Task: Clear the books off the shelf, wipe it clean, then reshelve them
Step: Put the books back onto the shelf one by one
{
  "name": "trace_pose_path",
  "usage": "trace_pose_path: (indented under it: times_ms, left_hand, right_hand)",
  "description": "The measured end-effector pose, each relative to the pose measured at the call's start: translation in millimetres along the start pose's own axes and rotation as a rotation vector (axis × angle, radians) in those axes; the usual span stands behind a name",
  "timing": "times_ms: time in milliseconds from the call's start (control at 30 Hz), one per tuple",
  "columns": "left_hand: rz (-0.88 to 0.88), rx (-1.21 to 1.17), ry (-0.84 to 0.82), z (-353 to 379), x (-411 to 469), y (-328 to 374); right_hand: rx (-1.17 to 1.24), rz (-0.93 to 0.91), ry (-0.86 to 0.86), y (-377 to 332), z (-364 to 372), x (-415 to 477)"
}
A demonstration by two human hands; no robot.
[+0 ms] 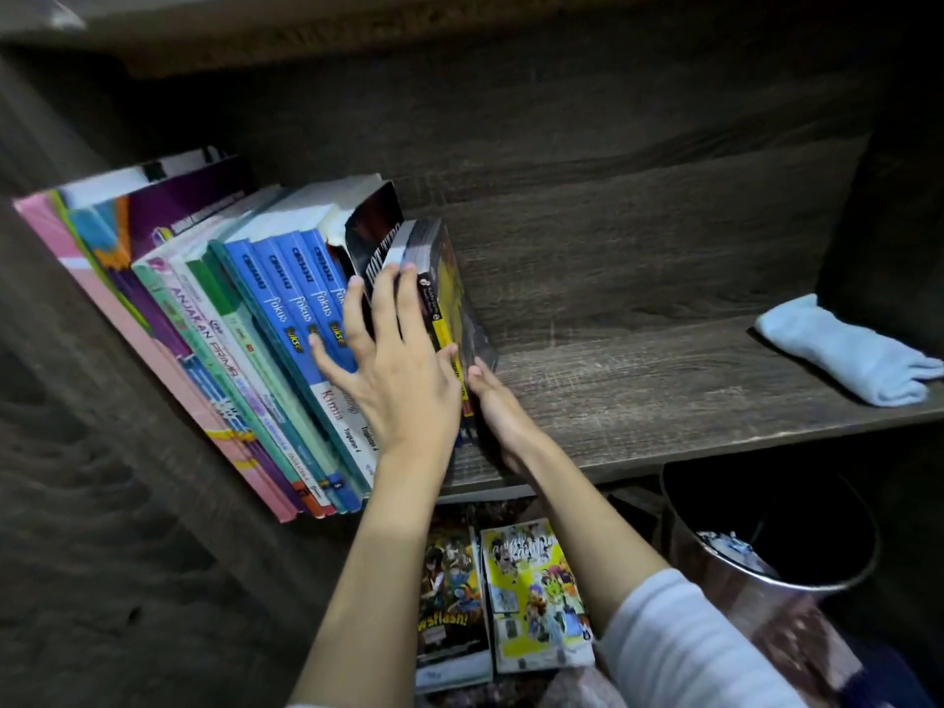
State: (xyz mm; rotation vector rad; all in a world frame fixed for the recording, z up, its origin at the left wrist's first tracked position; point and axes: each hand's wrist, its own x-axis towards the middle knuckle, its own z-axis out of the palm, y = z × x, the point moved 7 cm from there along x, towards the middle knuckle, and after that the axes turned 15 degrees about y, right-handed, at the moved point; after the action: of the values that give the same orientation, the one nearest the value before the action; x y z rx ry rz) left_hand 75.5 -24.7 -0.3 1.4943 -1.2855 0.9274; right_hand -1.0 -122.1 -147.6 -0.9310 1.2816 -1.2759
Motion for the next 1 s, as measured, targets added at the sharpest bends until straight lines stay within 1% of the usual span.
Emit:
trace_pose_path:
  times_ms: [100,200,300,367,433,467,500,567,600,667,733,800,867,1000]
  left_hand:
    - [0.006,-0.018,0.019,-0.1,-0.5,1.5]
    - [-0.008,0.014,0.028,2.4,-3.9,-2.4]
    - [-0.001,0.092,-0.003,6.8,-9.7,-3.1]
    - [-0.004,0.114,-0.046,10.4,-11.7,-2.5]
    - [0.008,0.126,-0.093,15.1,-14.3,-1.5]
    - [0.022,0.129,-0.105,13.4,-16.1,-2.0]
    - [0.037,0.116,-0.103,11.4,-20.7,-2.6]
    - [0.042,0.045,-0.042,-1.3,-33.1,-6.7]
    - [0.024,-0.014,-0.011,-8.2,-43.5,-9.5]
    - [-0.049,-0.153,0.028,-21.4,-69.0,-17.0]
    - [-0.196,-0.259,0.020,-29.7,-98.0,-27.6]
    - [-0.343,-0.285,-0.057,-28.2,-126.0,-41.3]
    - [-0.468,-0.244,-0.204,-20.0,-154.1,-61.5]
    - [-0.762,-0.078,-0.613,2.7,-207.5,-108.4]
  right_hand:
    - [-0.001,0.008,-0.044,0.4,1.3,1.3]
    - [-0.145,-0.060,-0.085,-5.4,1.4,4.5]
    - [-0.293,-0.181,-0.052,-11.7,1.3,4.6]
    - [-0.281,-0.200,-0.001,-13.3,-0.9,-0.7]
    - [-0.235,-0.166,0.102,-9.3,-9.0,-7.3]
    - [-0.230,-0.166,0.196,-8.9,-16.1,-13.9]
    - [-0.231,-0.184,0.327,-8.1,-26.5,-21.5]
    - [-0.165,-0.282,0.587,-8.3,-44.2,-48.3]
    - [-0.109,-0.339,0.666,-6.2,-49.2,-62.5]
    - [-0.070,-0.478,0.758,-2.8,-54.0,-92.3]
    - [-0.065,-0.591,0.800,6.9,-55.9,-116.7]
    - [-0.103,-0.554,0.796,25.6,-59.5,-128.9]
    - [-0.222,-0.469,0.779,51.5,-65.3,-131.3]
    - [-0.489,-0.316,0.670,99.1,-78.0,-125.2]
